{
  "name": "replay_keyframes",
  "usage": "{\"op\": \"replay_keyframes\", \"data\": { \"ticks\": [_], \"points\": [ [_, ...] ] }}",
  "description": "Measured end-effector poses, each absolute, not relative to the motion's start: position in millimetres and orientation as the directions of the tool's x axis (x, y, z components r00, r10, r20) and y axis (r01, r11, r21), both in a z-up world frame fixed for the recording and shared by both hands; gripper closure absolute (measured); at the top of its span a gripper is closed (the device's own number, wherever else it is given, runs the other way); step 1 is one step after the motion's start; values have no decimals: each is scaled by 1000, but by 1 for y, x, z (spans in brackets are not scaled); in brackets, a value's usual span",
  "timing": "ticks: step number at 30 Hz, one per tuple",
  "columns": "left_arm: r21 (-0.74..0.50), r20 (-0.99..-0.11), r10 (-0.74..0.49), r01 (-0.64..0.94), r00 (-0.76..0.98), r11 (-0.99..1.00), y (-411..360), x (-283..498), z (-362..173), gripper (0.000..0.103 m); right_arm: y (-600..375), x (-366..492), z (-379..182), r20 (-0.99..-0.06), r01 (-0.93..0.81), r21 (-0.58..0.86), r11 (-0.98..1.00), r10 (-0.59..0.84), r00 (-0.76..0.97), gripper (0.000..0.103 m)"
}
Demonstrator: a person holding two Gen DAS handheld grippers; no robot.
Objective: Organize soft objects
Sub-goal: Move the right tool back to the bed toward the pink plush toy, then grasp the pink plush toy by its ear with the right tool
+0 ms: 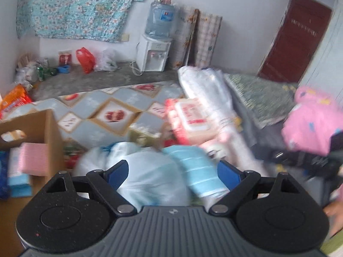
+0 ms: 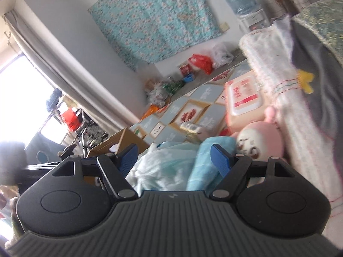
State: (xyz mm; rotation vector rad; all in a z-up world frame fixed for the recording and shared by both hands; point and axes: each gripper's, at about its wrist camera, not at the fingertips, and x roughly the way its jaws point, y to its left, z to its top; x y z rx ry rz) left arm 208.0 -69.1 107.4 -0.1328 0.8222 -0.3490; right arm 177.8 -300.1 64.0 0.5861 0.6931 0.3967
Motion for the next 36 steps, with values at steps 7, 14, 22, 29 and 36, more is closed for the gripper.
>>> {"op": "replay_keyframes", "data": {
  "ticks": [7,14,22,29,36],
  "points": [
    [-353,-581,-466,309,668,883,-113,183,106,12,-329,179,40,-484,-81,631,771,474,735,28],
    [-234,-572,-414,343,708,910,-152,182,63,16,-345,196,28,-519,-6,639,769,438,734,29],
    [-17,-560,-388,458,732,889,-193,213,37,18,-357,247,4,-591,98,620,779,381,711,45],
    [59,-623,-369,512,690,857,-227,251,0,18,-356,294,-22,-674,145,537,831,319,666,52],
    [64,-694,-368,562,619,824,-244,279,-31,18,-353,325,-51,-714,150,507,849,316,625,60]
  ]
}}
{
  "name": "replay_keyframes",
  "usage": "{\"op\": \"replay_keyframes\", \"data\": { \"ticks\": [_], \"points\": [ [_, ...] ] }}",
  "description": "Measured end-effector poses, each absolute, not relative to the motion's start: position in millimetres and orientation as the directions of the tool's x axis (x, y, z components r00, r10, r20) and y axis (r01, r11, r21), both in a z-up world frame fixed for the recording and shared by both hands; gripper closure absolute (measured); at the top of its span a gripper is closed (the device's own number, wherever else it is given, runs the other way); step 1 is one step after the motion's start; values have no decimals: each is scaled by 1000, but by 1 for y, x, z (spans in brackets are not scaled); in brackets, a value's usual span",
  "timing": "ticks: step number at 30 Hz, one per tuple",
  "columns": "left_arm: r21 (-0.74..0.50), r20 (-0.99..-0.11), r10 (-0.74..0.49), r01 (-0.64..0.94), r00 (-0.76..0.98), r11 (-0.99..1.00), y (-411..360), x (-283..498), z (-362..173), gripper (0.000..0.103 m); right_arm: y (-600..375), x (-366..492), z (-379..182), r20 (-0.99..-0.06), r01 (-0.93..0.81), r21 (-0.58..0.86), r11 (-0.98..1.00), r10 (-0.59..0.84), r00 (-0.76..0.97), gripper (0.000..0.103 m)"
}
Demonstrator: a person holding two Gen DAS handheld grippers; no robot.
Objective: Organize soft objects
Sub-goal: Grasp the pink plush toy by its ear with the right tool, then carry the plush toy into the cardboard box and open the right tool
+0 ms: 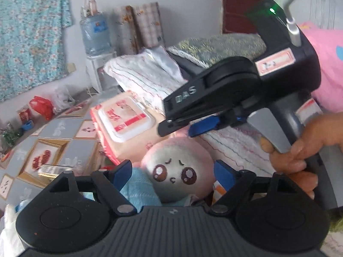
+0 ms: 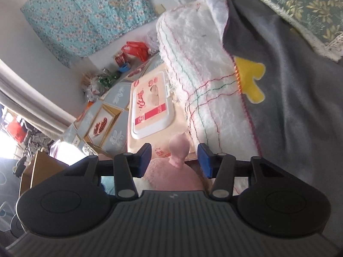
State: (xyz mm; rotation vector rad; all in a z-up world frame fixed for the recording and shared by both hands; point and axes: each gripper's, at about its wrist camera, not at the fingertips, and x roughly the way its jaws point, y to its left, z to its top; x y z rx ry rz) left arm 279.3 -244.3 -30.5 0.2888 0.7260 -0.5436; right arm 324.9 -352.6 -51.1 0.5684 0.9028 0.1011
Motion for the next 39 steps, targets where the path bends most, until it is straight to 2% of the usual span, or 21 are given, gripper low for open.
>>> {"op": "replay_keyframes", "data": {
  "ticks": [6,11,16,21,24,26,32,39],
  "points": [
    [28,-738,-355,551,574,834,-243,296,-45,18,-348,332,-64,-678,89,542,836,372,634,87],
    [-107,-751,-414,524,515,845,-228,308,-51,17,-341,328,-57,-660,30,519,854,378,649,88],
    [-95,-735,-416,526,535,845,-225,300,-49,18,-338,322,-50,-648,23,503,864,359,672,94],
    [-102,-709,-422,511,565,854,-222,296,-41,18,-323,306,-20,-607,-55,448,892,349,714,95],
    [-134,-679,-444,496,585,858,-217,294,-32,18,-312,296,1,-587,-85,414,906,338,736,95],
    [-157,-651,-467,496,598,854,-214,289,-24,22,-307,289,14,-574,-99,397,912,331,749,95],
    [-152,-568,-473,480,673,864,-202,257,8,24,-292,260,59,-522,-153,380,912,348,778,95],
    [-189,-492,-436,396,754,899,-161,201,61,25,-247,208,122,-431,-308,355,883,446,784,95]
  ]
}}
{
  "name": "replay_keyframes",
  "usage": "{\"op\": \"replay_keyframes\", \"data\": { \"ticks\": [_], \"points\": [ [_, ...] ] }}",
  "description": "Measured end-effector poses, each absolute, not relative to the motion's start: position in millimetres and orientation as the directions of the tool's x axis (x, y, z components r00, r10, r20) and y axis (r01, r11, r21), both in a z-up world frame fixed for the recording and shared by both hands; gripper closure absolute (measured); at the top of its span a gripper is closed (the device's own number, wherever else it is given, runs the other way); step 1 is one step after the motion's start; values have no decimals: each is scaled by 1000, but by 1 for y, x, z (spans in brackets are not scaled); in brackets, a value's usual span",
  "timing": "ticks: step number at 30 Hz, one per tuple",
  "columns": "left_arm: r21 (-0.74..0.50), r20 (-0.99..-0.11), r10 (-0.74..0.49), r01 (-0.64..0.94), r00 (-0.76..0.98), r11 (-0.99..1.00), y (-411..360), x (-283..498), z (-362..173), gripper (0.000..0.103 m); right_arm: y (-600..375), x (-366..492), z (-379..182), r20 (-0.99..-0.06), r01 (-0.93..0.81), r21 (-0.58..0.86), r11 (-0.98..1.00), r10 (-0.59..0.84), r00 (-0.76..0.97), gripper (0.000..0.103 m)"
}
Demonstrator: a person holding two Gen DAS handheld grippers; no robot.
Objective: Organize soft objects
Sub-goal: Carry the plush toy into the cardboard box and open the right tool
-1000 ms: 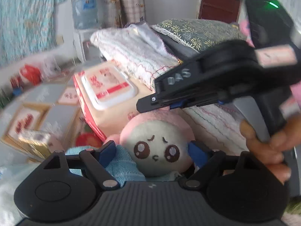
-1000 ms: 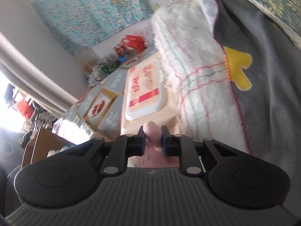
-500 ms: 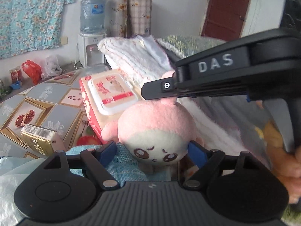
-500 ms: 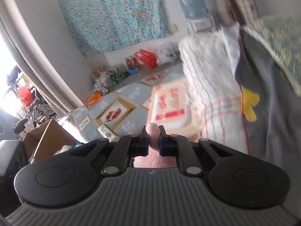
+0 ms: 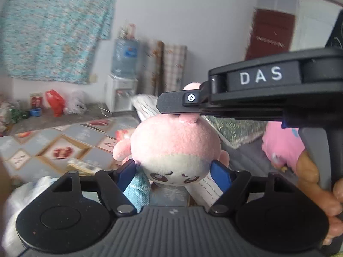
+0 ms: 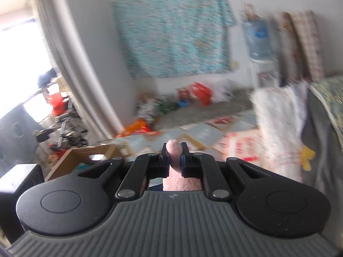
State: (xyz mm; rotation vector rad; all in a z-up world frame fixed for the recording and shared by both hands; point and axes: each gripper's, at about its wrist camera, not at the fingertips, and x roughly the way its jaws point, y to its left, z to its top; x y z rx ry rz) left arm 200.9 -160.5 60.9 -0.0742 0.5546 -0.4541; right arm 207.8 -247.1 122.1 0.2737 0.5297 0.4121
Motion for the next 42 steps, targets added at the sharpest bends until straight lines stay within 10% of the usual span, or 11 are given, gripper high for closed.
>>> {"op": "replay_keyframes", "data": {
  "ticks": [12,24,30,42],
  "points": [
    [-248,-351,-238,155,906,956,-30,91,110,26,-88,137,200,-353,-636,302,710,703,618,95],
    [-360,-463,-18,-169,886,918,111,79,75,26,89,191,164,-468,-646,536,544,828,308,95],
    [-362,-537,40,-273,842,891,153,82,44,27,124,244,92,-605,-512,590,624,762,231,95],
    [-409,-537,64,-326,841,852,196,75,25,27,136,285,51,-788,-556,187,810,461,408,95]
  ]
}}
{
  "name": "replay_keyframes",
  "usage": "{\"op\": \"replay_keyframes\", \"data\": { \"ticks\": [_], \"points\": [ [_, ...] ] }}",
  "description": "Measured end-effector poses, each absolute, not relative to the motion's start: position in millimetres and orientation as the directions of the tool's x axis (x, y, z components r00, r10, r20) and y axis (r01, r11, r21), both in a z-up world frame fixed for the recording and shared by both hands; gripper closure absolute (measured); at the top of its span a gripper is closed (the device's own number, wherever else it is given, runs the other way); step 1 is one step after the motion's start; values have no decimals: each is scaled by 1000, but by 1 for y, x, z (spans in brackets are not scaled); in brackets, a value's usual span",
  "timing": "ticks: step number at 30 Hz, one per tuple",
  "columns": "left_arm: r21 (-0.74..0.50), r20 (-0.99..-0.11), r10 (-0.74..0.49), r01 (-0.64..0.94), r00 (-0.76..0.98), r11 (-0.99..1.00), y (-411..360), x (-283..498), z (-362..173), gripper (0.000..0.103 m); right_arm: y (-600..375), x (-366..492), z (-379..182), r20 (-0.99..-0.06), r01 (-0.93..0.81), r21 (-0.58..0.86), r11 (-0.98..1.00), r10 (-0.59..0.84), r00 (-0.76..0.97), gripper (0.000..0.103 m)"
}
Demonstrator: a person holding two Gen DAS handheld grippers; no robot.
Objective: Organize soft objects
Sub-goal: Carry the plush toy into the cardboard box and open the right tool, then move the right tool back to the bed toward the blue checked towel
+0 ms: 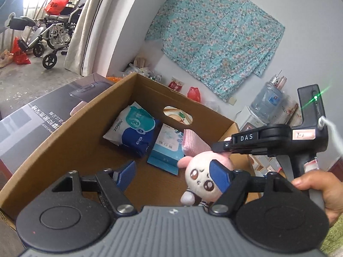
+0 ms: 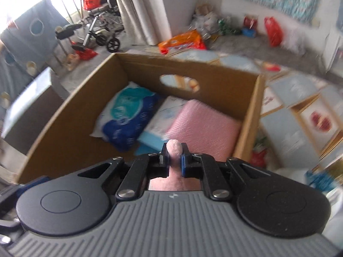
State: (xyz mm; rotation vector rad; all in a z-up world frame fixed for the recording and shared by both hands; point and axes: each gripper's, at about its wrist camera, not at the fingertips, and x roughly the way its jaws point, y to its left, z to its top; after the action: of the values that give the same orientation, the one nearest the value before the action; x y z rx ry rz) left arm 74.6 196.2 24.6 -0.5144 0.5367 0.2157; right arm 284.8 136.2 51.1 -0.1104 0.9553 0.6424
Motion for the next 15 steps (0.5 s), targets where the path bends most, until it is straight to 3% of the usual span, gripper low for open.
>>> {"op": "replay_keyframes", "data": {
  "ticks": [5,9,15],
  "points": [
    [-411,-541,59,-325,839,852,199,80,21,27,138,299,45,-788,-574,79,815,404,464,91],
    [-403,-540,57,-317,840,858,194,80,23,27,141,306,39,-772,-581,51,812,401,493,68],
    [-377,-529,72,-310,845,873,182,79,29,25,111,294,66,-691,-582,126,804,492,530,56]
  ]
}}
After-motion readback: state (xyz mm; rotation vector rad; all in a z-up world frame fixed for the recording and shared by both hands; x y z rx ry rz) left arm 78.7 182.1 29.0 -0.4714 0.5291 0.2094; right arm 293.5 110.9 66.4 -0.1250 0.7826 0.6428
